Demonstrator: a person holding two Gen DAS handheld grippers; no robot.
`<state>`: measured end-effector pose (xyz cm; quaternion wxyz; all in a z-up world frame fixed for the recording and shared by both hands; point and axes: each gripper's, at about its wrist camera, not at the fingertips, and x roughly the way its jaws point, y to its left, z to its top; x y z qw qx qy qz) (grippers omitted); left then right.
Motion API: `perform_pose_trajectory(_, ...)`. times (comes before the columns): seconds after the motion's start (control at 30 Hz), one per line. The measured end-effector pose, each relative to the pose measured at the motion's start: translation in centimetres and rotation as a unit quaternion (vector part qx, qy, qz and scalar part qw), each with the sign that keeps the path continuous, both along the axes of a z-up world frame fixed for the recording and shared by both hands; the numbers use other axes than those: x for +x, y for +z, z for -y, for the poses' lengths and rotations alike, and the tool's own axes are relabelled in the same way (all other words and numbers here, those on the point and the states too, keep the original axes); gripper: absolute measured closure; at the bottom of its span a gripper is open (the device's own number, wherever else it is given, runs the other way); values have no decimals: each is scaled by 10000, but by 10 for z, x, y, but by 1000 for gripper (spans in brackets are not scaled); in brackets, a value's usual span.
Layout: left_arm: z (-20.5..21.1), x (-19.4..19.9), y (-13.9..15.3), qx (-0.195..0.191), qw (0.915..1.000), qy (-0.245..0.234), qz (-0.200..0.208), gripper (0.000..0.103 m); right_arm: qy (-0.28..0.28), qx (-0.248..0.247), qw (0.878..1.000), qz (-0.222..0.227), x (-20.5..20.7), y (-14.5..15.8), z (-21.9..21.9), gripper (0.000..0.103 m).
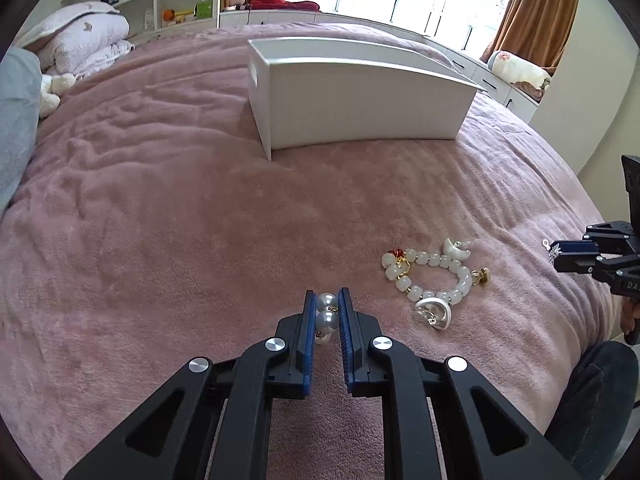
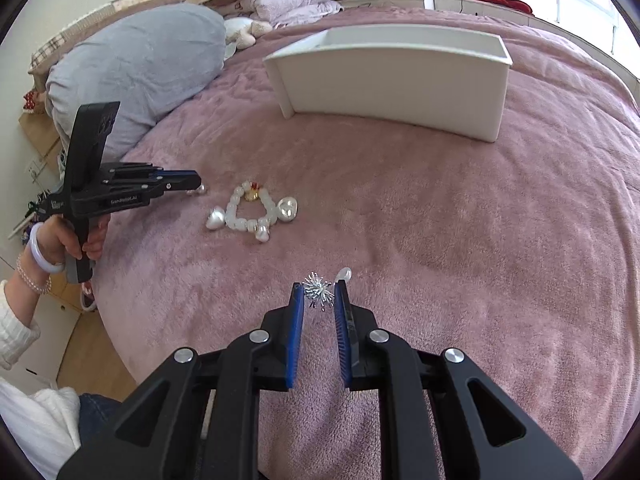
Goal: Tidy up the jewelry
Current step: 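Carry both items over the white bin and open both tools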
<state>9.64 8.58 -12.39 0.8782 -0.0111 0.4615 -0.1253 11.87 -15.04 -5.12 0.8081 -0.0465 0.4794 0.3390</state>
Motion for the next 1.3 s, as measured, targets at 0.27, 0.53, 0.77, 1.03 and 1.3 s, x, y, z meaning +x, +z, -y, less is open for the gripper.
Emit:
perform_pose_trajectory(0.27, 4, 9, 36, 68, 9991, -121, 396, 87, -110, 134, 9995, 275, 13, 27, 1, 87)
perform_pose_trajectory(0.53, 15, 48, 87, 162, 9960, -293, 828, 87, -290, 274, 9968, 699, 51, 73, -8, 87)
perform_pose_trajectory(0.77, 21, 102, 132, -54, 9937, -434, 1027, 87, -538, 556, 9933, 860, 100, 113, -11, 87)
perform_pose_trajectory(1.03, 26, 181, 145, -294, 9956, -283, 845, 87, -920, 555, 9910, 804, 176, 131, -16, 87)
perform_pose_trajectory(1.3, 29, 246, 104, -72, 9996, -96, 263, 87, -1211, 205, 9918, 363, 240, 97, -24, 87)
